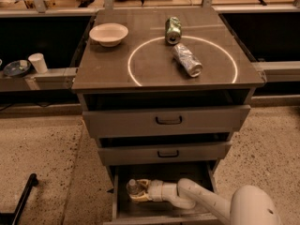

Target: Place water bottle into bottom drawer

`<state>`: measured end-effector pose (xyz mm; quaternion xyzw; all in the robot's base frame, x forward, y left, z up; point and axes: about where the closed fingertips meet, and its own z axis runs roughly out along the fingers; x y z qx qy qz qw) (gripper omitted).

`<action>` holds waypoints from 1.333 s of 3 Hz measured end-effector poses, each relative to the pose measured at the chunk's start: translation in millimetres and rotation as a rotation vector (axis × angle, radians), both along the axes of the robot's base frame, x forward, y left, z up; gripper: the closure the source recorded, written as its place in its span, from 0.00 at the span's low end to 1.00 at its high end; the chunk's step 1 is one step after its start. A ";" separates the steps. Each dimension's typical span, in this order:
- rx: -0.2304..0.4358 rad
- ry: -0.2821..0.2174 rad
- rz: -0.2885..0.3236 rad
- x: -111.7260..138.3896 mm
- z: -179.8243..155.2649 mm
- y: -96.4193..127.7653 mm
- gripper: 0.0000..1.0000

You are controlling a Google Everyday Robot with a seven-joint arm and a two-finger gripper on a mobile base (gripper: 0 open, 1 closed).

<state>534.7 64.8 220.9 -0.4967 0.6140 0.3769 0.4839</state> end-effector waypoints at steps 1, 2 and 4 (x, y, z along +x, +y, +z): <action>-0.007 -0.002 0.001 -0.4 -12.8 2.3 0.36; -0.008 -0.001 0.000 -0.3 -13.5 2.4 0.11; -0.008 -0.001 0.000 -0.3 -13.5 2.5 0.00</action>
Offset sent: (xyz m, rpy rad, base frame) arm -0.0004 0.0022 -0.0122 -0.0071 -0.0015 0.0006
